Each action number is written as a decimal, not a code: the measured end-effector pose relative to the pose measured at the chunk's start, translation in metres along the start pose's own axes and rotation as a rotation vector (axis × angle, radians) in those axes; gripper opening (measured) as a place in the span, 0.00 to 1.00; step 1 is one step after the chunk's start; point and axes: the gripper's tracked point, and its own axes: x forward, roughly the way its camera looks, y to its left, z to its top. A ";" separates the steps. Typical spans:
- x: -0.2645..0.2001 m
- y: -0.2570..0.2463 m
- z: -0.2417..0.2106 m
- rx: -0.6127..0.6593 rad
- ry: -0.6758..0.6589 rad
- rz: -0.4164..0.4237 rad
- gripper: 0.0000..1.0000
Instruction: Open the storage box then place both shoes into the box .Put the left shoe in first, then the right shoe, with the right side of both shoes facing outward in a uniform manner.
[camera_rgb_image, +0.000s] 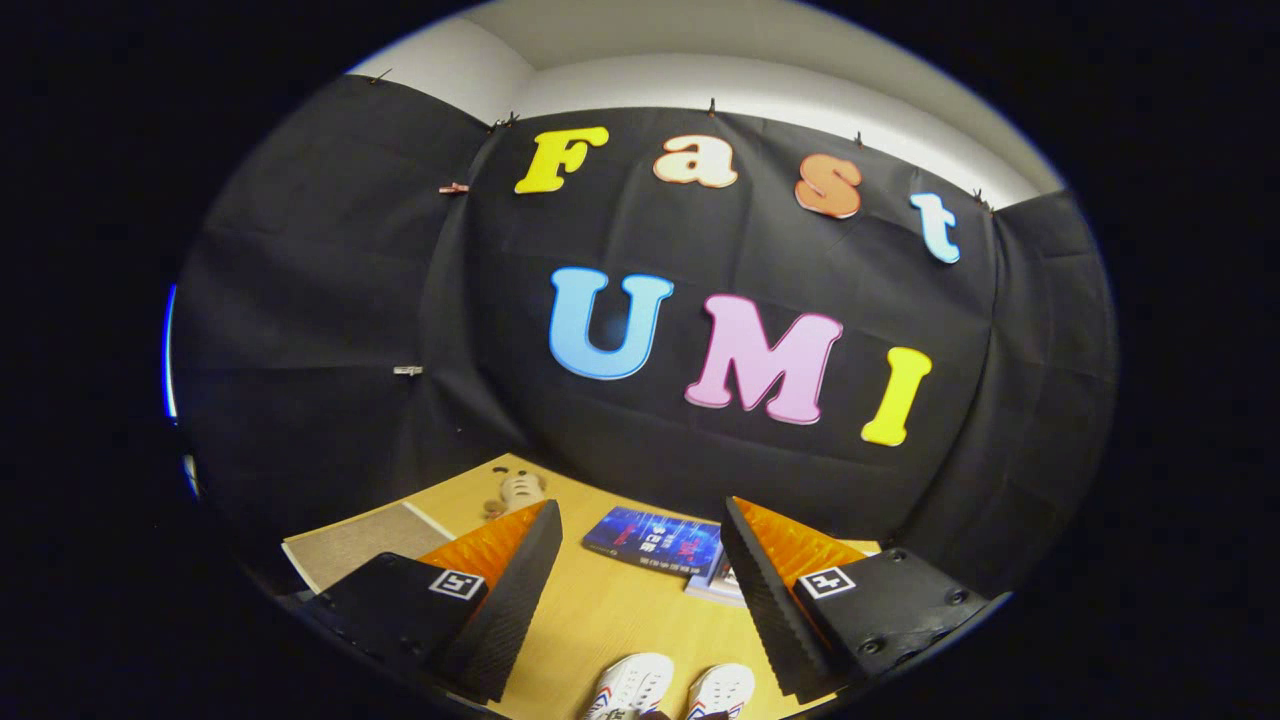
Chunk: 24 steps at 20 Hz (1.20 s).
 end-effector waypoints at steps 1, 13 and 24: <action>0.004 0.005 -0.009 0.019 0.043 0.027 0.98; 0.023 0.070 -0.063 0.629 0.319 0.399 0.98; 0.026 0.131 -0.146 0.971 0.553 0.701 0.98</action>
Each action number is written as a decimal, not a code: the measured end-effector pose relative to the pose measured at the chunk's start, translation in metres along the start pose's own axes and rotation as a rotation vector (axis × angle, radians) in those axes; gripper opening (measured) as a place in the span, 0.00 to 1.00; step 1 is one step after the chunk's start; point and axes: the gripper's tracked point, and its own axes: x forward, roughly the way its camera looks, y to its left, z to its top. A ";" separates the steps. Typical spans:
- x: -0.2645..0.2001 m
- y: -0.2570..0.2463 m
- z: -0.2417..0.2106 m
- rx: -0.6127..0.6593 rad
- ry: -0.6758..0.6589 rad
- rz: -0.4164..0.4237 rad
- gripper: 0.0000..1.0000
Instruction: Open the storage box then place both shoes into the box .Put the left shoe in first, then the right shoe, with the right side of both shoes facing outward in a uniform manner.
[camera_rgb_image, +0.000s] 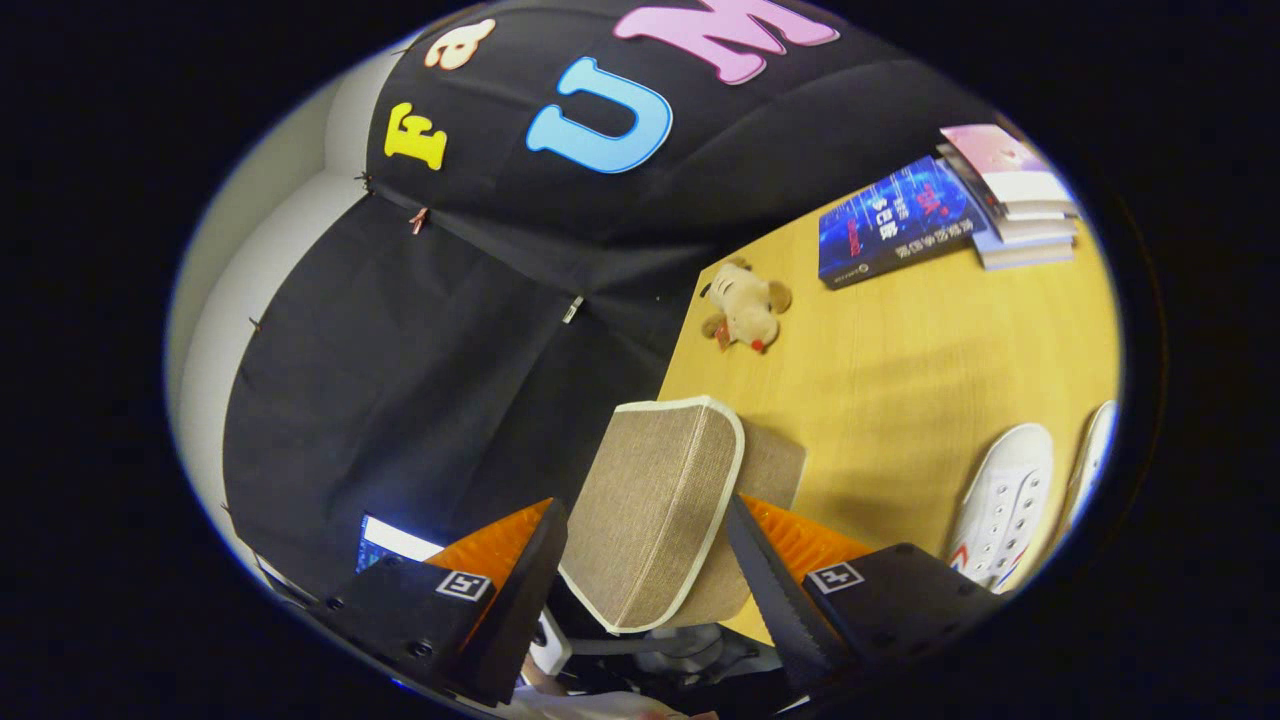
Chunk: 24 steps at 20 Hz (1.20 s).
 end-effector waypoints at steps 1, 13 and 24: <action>0.005 -0.004 -0.004 0.033 0.013 0.025 0.98; 0.045 -0.027 -0.045 0.336 0.107 0.275 0.98; 0.070 -0.035 -0.077 0.488 0.192 0.419 0.96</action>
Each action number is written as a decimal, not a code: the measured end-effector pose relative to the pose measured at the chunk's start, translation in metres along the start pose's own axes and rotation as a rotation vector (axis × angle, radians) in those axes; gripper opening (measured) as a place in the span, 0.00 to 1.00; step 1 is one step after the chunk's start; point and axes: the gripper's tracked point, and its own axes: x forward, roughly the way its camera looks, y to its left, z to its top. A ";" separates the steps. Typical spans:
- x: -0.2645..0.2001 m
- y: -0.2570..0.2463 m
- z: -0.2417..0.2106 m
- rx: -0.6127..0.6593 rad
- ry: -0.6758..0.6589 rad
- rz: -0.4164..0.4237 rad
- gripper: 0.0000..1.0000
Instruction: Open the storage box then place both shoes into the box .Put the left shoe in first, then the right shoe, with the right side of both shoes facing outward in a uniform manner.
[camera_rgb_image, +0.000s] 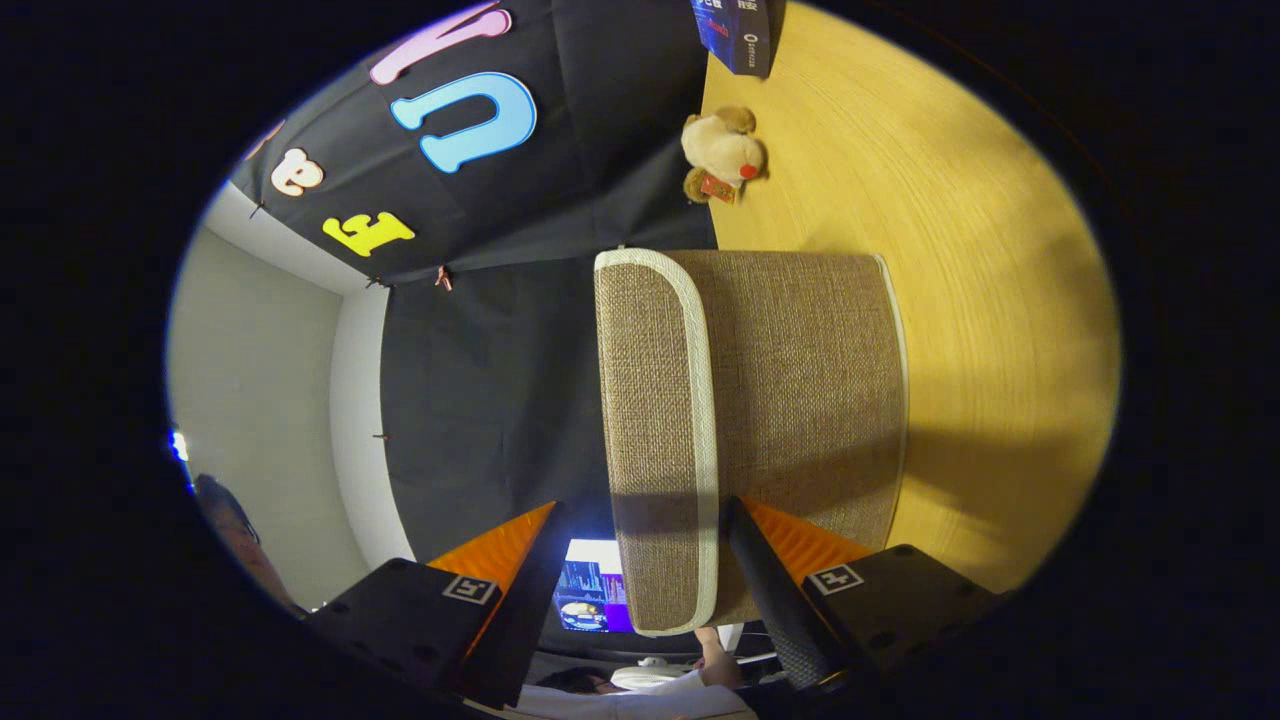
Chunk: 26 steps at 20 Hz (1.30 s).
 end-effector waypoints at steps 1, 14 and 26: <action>0.000 -0.002 0.002 0.024 0.005 0.016 0.81; -0.001 0.075 -0.027 -0.073 0.017 0.102 0.05; 0.085 0.165 -0.024 -0.298 -0.005 -0.041 0.05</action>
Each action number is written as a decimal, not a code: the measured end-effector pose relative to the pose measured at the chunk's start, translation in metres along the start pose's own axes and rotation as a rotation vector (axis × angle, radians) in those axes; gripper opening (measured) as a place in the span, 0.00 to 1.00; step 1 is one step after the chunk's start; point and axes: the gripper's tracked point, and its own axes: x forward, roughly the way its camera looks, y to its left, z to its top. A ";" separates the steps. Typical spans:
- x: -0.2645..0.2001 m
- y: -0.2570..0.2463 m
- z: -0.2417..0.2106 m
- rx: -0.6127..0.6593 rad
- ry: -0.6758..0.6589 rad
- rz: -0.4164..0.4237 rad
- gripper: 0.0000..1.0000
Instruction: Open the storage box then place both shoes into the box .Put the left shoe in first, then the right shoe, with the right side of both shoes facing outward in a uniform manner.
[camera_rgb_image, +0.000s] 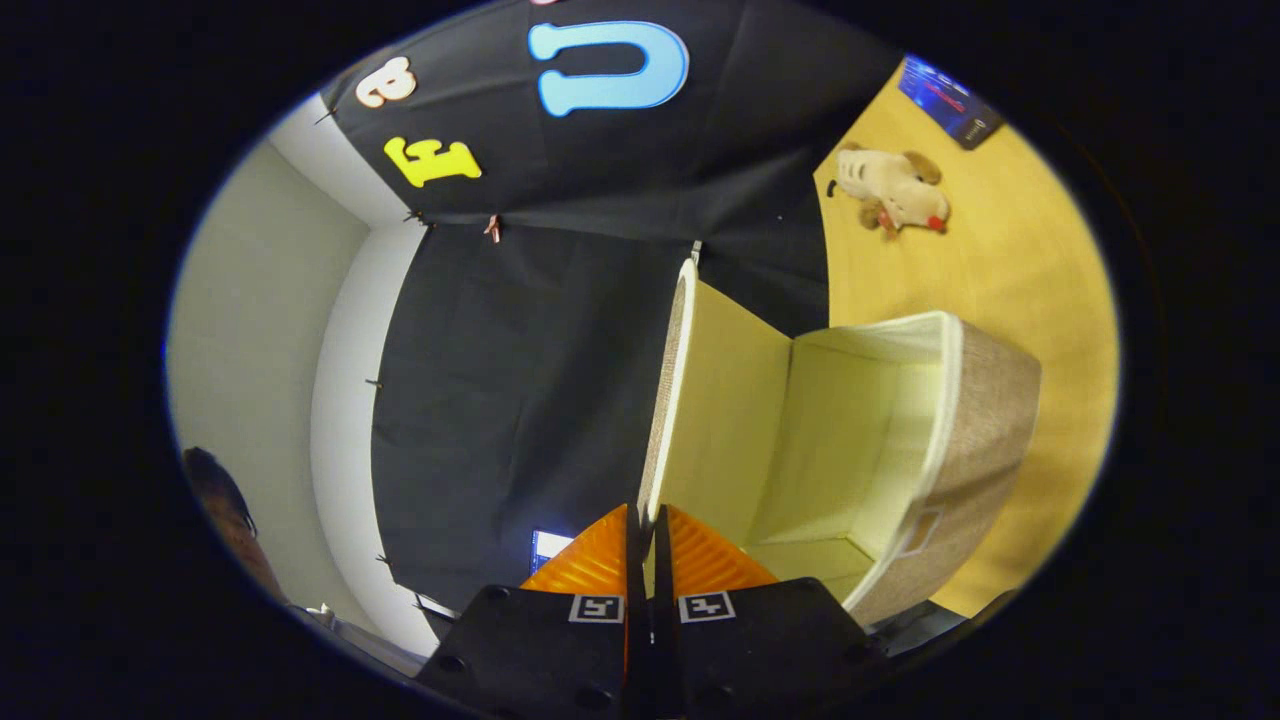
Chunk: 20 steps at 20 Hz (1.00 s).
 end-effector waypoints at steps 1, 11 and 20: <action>0.012 0.007 0.000 -0.022 0.009 -0.005 0.06; 0.131 0.033 -0.018 -0.045 0.061 -0.055 0.07; 0.171 -0.006 -0.036 -0.052 0.132 -0.186 0.25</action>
